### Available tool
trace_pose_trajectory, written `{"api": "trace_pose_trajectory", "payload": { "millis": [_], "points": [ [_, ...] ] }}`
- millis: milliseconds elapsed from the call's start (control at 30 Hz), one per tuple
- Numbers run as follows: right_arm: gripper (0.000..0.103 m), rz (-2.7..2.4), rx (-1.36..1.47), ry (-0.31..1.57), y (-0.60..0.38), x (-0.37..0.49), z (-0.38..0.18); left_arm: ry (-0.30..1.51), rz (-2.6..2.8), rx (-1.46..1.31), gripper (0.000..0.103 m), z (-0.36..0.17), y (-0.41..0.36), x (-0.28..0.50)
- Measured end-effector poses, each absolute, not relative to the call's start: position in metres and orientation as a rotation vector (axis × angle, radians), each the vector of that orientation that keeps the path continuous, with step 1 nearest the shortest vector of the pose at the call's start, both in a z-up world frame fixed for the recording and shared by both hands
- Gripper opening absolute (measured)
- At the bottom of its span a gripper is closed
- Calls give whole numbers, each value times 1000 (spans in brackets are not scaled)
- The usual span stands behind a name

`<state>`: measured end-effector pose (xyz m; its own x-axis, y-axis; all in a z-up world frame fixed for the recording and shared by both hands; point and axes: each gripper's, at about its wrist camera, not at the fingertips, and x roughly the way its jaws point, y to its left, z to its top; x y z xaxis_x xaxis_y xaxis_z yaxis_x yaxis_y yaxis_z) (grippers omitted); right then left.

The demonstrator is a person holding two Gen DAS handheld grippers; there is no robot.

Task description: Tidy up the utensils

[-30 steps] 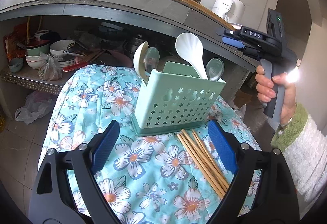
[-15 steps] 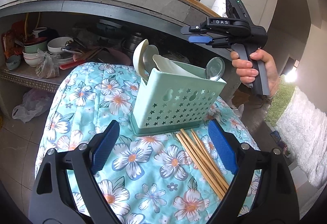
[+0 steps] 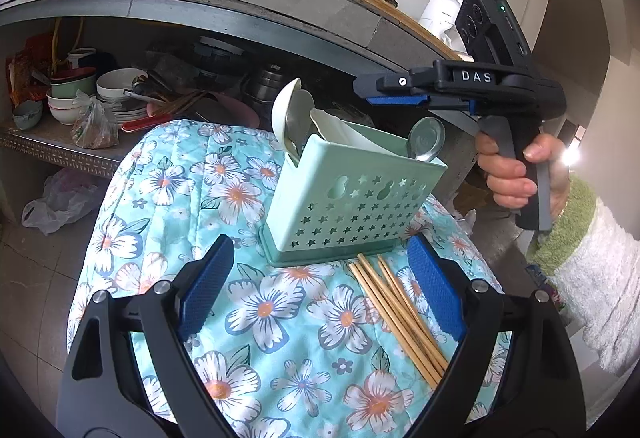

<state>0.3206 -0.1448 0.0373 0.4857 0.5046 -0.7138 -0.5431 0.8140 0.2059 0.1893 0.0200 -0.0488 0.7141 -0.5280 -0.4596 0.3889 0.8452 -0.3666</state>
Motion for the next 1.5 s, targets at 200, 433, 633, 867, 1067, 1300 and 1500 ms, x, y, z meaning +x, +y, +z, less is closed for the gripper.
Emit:
{"api": "trace_pose_trajectory", "payload": {
  "millis": [200,433,633,867,1067,1300,1500],
  "points": [
    [54,568,-164,896,-121,320,30,580,-508,-254,85,-47,21,187],
    [57,490,-181,954,-97,321,27,579,-496,-275,85,-49,26,187],
    [57,330,-281,955,-68,320,15,573,-494,-290,85,-48,32,186],
    [50,235,-321,956,-55,322,6,573,-499,-317,85,-49,36,187],
    [39,194,-310,965,-50,324,4,569,-501,-338,85,-50,40,188],
    [26,185,-304,952,-48,317,9,568,-502,-362,85,-50,44,190],
    [17,185,-301,918,-51,308,20,567,-504,-375,85,-51,46,191]
  ]
}}
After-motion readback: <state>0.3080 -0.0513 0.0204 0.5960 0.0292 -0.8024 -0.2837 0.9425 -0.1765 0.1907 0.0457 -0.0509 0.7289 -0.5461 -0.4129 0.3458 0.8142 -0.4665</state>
